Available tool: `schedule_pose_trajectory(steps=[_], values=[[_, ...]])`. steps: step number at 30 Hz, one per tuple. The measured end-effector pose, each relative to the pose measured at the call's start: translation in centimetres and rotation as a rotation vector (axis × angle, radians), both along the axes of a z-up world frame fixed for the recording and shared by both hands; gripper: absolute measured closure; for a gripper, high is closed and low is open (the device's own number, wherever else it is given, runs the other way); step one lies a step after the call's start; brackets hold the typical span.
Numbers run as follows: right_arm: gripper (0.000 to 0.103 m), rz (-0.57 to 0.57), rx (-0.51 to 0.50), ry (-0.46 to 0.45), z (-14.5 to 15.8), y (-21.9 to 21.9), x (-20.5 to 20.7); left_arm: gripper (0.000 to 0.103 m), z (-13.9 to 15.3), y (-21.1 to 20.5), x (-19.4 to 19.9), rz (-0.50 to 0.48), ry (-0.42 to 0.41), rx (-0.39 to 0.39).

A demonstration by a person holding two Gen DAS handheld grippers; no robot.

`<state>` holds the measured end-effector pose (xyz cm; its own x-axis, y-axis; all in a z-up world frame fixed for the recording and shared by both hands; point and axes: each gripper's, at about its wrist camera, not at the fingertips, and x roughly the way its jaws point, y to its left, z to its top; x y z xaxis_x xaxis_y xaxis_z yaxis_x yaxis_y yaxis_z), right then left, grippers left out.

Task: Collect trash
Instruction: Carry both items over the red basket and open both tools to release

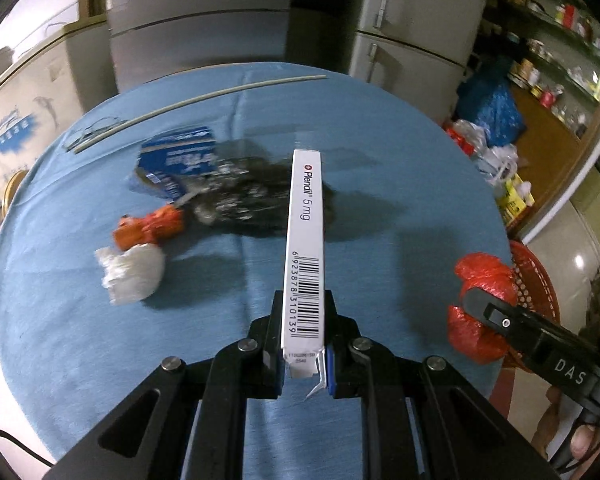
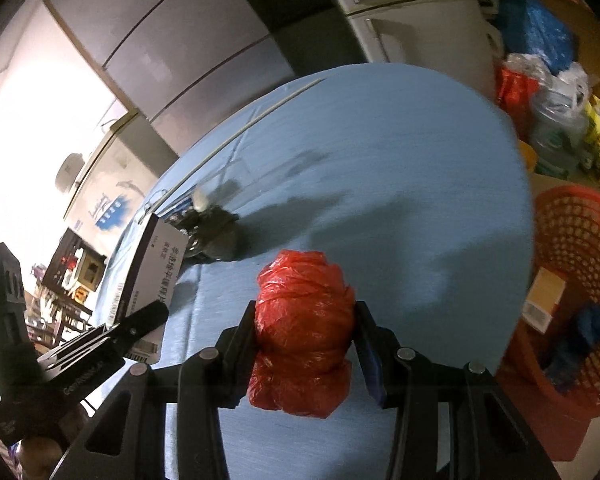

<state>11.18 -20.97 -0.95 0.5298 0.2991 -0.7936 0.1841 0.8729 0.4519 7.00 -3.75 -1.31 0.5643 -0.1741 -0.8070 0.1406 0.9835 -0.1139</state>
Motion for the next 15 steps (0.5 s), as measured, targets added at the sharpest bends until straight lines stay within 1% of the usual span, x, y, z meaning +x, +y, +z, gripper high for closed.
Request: schedule_pose_trajectory(steps=[7, 15], values=[[0.055, -0.069, -0.002, -0.013, 0.6, -3.1, -1.1, 0.088, 0.7, -3.6, 0.6, -0.074, -0.012, 0.017], [0.055, -0.179, -0.047, -0.027, 1.6, -8.1, -3.2, 0.088, 0.9, -8.6, 0.6, -0.185, -0.021, 0.016]])
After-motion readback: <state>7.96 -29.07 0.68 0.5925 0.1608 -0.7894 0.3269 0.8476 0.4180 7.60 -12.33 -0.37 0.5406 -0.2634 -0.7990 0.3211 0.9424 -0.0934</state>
